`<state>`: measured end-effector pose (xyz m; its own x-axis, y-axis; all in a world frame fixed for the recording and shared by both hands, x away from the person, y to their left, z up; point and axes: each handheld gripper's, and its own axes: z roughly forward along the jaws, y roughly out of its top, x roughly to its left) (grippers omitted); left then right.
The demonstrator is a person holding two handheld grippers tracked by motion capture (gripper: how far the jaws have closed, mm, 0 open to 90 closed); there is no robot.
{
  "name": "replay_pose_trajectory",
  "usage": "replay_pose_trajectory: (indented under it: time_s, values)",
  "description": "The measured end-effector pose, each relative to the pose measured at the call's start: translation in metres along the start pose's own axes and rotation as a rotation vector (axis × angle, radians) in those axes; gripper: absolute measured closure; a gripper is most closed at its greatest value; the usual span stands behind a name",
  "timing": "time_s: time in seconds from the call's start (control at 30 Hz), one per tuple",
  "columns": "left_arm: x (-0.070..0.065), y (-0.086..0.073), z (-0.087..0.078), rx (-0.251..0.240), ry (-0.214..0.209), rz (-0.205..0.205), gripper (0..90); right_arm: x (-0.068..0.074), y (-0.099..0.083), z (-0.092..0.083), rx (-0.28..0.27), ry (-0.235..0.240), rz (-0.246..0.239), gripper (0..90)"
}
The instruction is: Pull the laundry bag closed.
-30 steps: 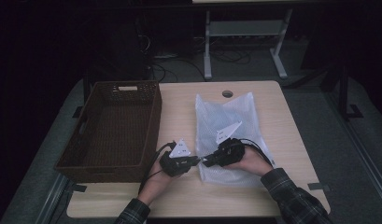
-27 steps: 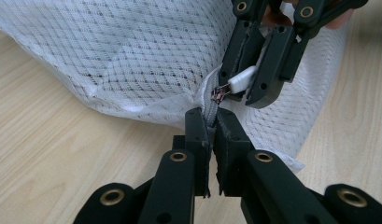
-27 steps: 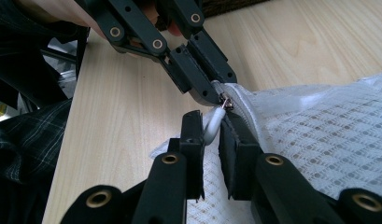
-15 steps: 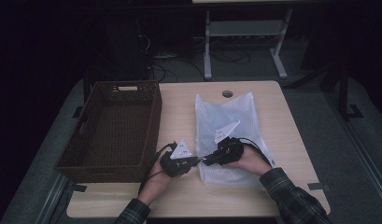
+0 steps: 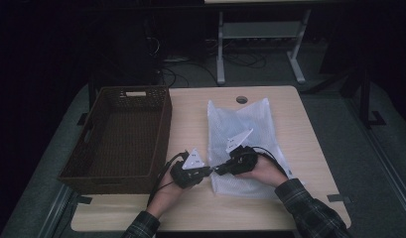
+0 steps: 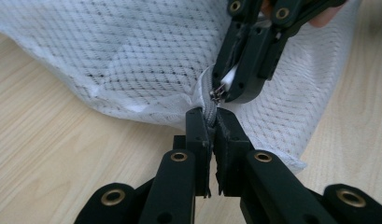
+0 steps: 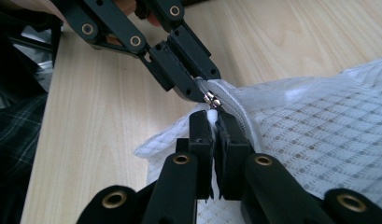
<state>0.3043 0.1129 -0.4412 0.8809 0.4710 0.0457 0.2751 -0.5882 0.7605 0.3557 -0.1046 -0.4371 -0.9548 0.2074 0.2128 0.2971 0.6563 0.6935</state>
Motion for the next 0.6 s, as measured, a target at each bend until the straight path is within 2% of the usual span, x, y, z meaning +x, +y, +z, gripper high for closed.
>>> replay_pose_trajectory:
  time_s: [0.2,0.6]
  values:
    - [0.0000,0.0003,-0.0001,0.011,0.010,-0.003,85.7,0.0038,0.0015,-0.0015,0.014,-0.023,-0.007,86.1]
    - [0.0012,0.0002,-0.0008,0.012,0.008,-0.019,85.7,0.0017,-0.0018,-0.0044,0.016,-0.014,0.002,86.2]
